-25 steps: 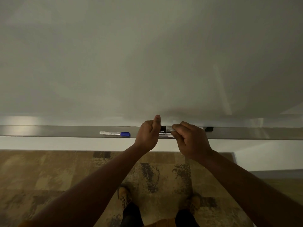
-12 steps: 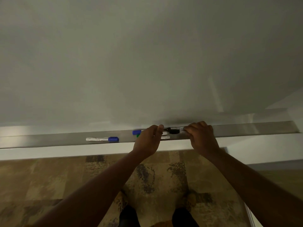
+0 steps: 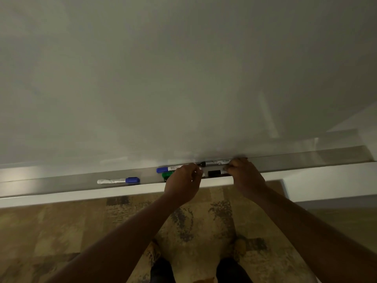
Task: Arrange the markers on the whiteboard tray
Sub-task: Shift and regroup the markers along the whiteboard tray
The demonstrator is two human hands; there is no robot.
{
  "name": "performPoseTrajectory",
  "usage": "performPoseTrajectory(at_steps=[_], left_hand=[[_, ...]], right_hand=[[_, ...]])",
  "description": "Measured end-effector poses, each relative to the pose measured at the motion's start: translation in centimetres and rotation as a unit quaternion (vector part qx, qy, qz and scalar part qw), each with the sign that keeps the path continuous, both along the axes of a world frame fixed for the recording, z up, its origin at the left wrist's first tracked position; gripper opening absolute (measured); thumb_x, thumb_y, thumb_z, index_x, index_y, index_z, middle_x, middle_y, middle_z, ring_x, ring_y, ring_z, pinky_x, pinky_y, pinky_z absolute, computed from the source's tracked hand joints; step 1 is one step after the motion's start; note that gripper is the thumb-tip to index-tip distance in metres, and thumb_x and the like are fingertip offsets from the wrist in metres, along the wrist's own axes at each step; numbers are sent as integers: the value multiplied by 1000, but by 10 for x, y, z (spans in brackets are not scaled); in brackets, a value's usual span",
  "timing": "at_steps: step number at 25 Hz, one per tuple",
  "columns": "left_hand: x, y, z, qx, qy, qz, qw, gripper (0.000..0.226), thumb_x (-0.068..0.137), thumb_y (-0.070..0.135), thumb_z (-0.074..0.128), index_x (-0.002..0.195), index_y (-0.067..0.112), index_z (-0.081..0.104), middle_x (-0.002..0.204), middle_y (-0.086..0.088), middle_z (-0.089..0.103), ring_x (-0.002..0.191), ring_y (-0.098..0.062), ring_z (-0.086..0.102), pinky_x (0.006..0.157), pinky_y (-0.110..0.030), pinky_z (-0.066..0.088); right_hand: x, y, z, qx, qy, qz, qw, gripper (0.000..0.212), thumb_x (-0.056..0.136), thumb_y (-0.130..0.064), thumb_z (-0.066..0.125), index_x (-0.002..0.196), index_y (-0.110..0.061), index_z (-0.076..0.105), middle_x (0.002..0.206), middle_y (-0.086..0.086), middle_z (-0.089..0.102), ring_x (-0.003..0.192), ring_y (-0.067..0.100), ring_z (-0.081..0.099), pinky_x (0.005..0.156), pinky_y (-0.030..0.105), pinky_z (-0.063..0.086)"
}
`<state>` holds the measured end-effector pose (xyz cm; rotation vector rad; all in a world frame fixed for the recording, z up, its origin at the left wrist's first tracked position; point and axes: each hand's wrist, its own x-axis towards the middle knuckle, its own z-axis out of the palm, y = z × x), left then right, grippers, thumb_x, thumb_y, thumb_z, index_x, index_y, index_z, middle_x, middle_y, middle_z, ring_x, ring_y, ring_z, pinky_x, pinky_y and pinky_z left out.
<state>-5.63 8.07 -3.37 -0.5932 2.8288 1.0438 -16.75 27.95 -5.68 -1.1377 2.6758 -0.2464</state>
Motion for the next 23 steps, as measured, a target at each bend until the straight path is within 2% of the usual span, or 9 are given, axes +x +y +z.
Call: performPoseTrajectory(at_steps=[4,8,10,14,18,23], left_hand=[[-1,-3,-5,-17,1,-2,1000,20,98,39,49,98,27,65,91,7,70,78,-8,63,67,-32,57],[1,-9,-12,-70,32,-22,997,19,99,30,51,108,25,67,96,7,69,78,-8,60,61,-22,45],[3,-11,-15,-107,32,-43,993,23,99,28,50,113,22,67,99,4,68,81,-12,62,62,-21,41],[4,-13,-20,-127,15,-66,990,21,99,22,50,111,19,67,98,1,64,82,-16,60,65,-26,48],[4,-13,-21,-117,5,-76,990,20,96,16,54,112,15,66,102,-1,61,85,-18,60,70,-31,55],[4,-11,-21,-99,49,-91,990,26,93,9,58,117,12,66,106,-4,64,92,-20,60,76,-31,54]], right_hand=[[-3,6,4,-33,13,-47,998,23,74,3,66,94,-6,72,94,10,67,90,33,57,75,41,54],[-11,14,19,26,32,-80,996,24,71,5,61,91,-5,70,93,14,69,87,39,61,75,47,54],[-12,15,25,38,21,-81,996,25,73,4,56,91,-6,70,96,14,70,89,39,62,75,47,53],[-12,13,31,44,0,-77,996,28,82,-5,48,98,-13,69,105,9,67,91,36,62,75,44,53],[-15,14,30,50,-4,-83,995,19,84,-7,52,93,-14,68,100,10,65,86,36,62,70,43,52],[-18,20,25,49,15,-67,996,18,84,-7,55,93,-14,68,95,10,65,83,35,62,66,43,53]])
